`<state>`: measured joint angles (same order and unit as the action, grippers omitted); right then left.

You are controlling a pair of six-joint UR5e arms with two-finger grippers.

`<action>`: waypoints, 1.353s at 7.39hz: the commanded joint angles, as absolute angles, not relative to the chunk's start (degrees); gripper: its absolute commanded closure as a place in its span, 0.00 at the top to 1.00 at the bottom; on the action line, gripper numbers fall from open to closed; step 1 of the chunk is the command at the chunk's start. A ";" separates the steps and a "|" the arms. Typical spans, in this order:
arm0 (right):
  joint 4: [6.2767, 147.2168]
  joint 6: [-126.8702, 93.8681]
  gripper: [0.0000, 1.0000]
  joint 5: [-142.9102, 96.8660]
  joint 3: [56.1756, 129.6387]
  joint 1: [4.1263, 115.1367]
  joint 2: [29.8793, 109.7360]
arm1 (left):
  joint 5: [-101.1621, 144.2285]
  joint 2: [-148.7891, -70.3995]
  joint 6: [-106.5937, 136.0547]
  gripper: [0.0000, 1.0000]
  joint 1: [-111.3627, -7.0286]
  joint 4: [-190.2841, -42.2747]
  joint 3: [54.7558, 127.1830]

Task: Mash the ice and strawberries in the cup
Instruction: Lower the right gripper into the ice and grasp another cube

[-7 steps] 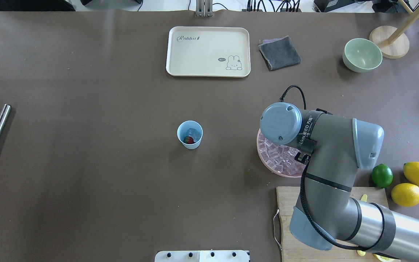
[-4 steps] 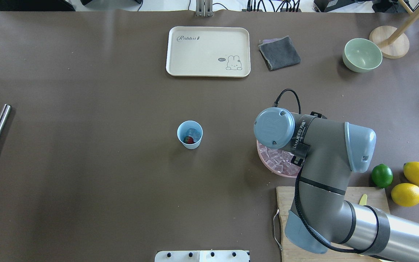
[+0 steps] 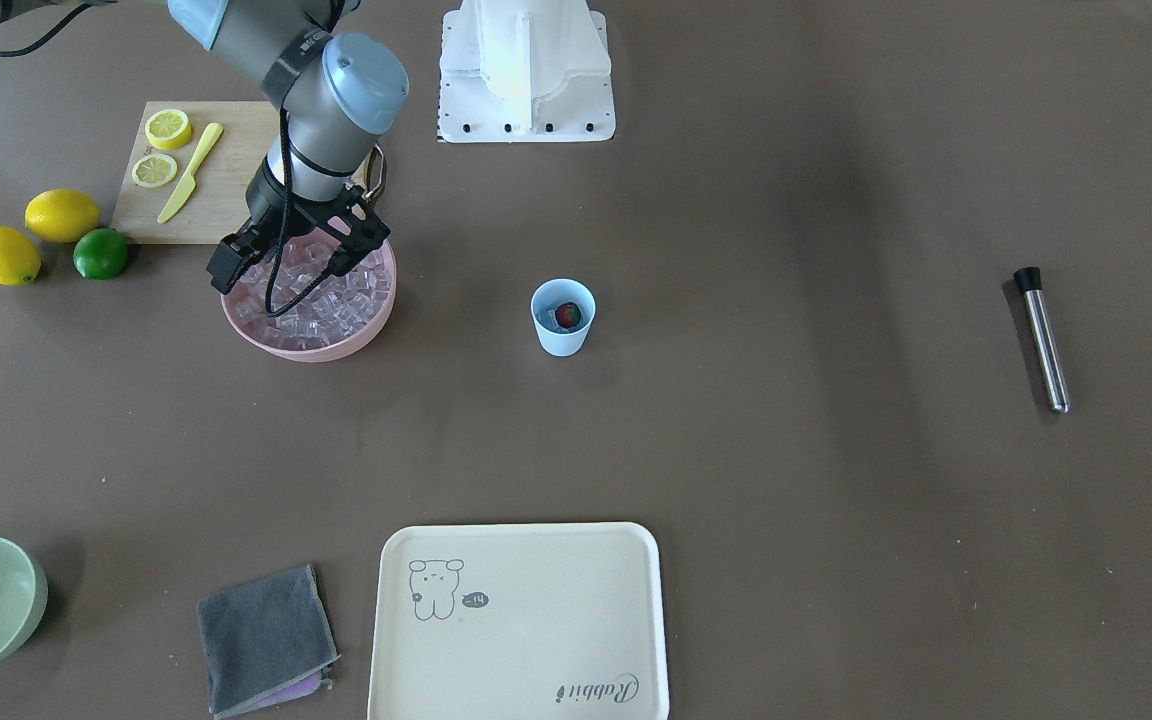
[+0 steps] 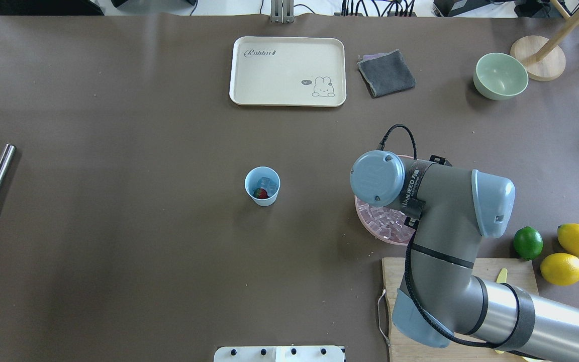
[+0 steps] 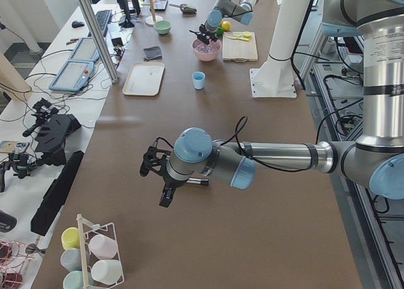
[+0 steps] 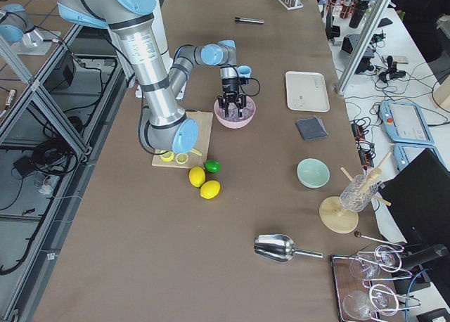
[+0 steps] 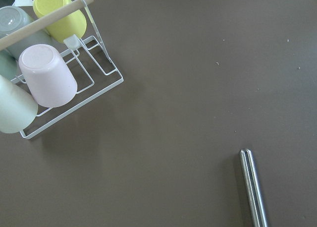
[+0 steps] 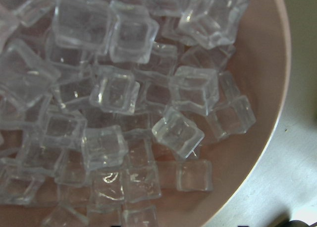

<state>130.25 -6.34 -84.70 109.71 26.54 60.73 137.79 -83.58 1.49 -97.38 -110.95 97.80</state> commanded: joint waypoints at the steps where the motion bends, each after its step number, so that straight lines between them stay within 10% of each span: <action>1: 130.34 -6.33 0.64 -84.99 110.13 26.46 60.65 | 137.81 -83.67 1.49 0.98 -97.47 -110.92 98.00; 10: 129.99 -6.24 0.64 -88.42 108.99 26.37 60.91 | 138.08 -82.79 1.41 0.98 -99.58 -111.01 99.93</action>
